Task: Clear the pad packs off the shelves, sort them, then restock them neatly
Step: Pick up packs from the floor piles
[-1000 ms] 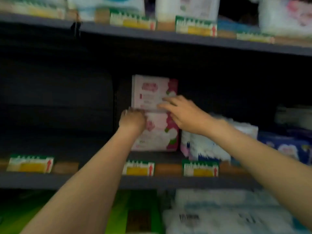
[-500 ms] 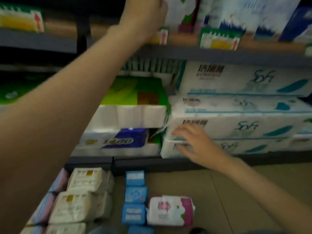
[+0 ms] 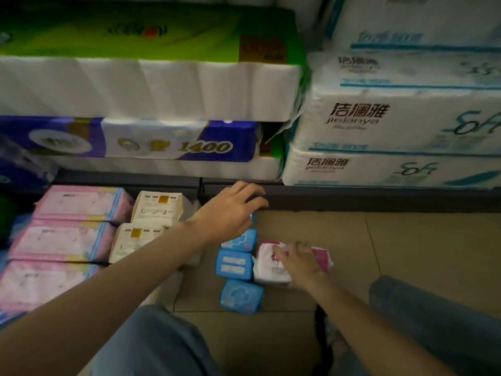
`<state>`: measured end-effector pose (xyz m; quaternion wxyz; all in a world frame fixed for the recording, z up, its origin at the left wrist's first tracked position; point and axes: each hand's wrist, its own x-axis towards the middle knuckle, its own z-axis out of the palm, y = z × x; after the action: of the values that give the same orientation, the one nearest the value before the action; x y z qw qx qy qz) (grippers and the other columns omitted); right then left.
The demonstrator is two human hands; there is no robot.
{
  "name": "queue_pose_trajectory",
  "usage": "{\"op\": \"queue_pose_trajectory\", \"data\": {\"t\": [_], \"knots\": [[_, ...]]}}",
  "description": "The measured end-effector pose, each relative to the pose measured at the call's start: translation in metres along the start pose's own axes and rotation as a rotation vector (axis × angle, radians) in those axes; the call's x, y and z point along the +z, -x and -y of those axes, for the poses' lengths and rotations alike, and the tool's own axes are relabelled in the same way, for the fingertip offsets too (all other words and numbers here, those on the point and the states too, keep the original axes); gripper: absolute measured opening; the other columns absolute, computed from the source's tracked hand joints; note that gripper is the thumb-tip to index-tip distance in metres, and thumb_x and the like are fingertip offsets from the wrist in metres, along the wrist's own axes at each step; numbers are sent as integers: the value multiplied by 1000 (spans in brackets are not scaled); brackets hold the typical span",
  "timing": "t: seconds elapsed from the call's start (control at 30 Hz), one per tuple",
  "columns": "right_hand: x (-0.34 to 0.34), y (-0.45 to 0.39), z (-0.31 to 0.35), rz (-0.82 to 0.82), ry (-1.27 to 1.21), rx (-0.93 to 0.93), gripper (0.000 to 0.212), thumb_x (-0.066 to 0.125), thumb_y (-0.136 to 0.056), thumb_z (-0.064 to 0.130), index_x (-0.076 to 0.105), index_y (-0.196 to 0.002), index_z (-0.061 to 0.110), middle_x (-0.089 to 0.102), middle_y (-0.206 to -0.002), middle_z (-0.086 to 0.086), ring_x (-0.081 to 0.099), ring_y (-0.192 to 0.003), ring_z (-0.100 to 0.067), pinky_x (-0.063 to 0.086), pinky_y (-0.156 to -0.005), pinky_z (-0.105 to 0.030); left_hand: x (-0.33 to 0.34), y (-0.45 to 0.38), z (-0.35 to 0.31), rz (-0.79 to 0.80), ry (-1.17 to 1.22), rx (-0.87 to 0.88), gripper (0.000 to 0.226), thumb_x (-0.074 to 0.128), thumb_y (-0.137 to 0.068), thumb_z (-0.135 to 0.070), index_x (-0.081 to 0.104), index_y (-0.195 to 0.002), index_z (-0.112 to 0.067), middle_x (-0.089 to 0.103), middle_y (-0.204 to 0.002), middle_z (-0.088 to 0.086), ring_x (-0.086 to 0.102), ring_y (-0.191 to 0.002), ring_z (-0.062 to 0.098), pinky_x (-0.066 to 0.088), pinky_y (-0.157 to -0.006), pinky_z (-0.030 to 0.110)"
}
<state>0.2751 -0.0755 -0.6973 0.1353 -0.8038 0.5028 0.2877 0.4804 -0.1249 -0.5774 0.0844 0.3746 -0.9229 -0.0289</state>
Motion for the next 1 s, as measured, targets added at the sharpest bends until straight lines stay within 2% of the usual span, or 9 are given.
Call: {"op": "queue_pose_trajectory", "data": {"t": [0.1,0.2,0.3,0.4,0.5,0.63,0.73,0.87,1.0], "knots": [[-34,-7,-16,78,-244,-14,92,75,-70,48,23,-142,26,40,-139,-11,43,-121,-32,33,-102,-41,0,-4,4,289,127,-165,60,61,-87,-21,35,-141,-18,35,-143,6,40,-127,23,40,-102,37],[-109,6,-50,174,-541,-95,74,79,-69,33,34,-129,34,49,-130,-1,53,-107,-21,46,-93,-36,-8,-5,14,543,408,-397,92,70,-81,-33,10,-149,-23,19,-153,1,27,-138,20,29,-112,35],[-200,43,-83,174,-678,-223,61,76,-77,25,39,-124,37,44,-127,7,52,-109,-16,48,-92,-33,-40,-11,18,569,813,-438,92,77,-75,-24,15,-143,-29,35,-145,-7,37,-134,16,36,-108,33],[-278,87,-104,79,-788,-303,53,77,-74,25,45,-111,45,51,-126,2,59,-109,-20,53,-90,-37,-94,-26,11,397,1124,-413,75,78,-73,-9,34,-132,-24,59,-124,-6,58,-114,11,51,-95,35],[-348,133,-114,-65,-751,-290,48,74,-76,27,47,-110,47,55,-123,6,61,-104,-12,56,-82,-25,-156,-38,3,109,1249,-456,82,83,-51,-27,45,-123,-24,70,-109,-6,67,-100,14,57,-81,34],[-423,201,-104,-501,-501,-231,70,73,-65,47,43,-128,42,52,-131,14,52,-112,1,45,-99,-25,-238,-49,-3,-214,1249,-473,89,81,-44,-37,44,-124,-24,70,-105,-1,70,-89,19,58,-69,34],[-449,249,-86,-923,-304,-204,97,74,-62,55,20,-142,46,32,-148,12,33,-133,-8,30,-111,-32,-294,-57,-4,-439,1214,-447,87,82,-46,-33,43,-123,-30,66,-108,2,71,-84,21,58,-66,35],[-456,257,-67,-1029,205,-68,126,69,-54,72,-24,-136,53,-26,-152,3,-15,-142,-27,-9,-113,-45,-352,-69,4,-723,1224,-362,82,80,-47,-29,45,-122,-28,65,-108,2,71,-79,16,55,-58,27],[-480,225,-80,-1412,422,-23,129,76,-49,68,2,-148,33,-3,-152,-20,13,-133,-47,11,-108,-65,-395,-81,12,-814,1088,-292,91,85,-53,-25,38,-131,-27,62,-109,1,71,-80,15,57,-59,27]]}}
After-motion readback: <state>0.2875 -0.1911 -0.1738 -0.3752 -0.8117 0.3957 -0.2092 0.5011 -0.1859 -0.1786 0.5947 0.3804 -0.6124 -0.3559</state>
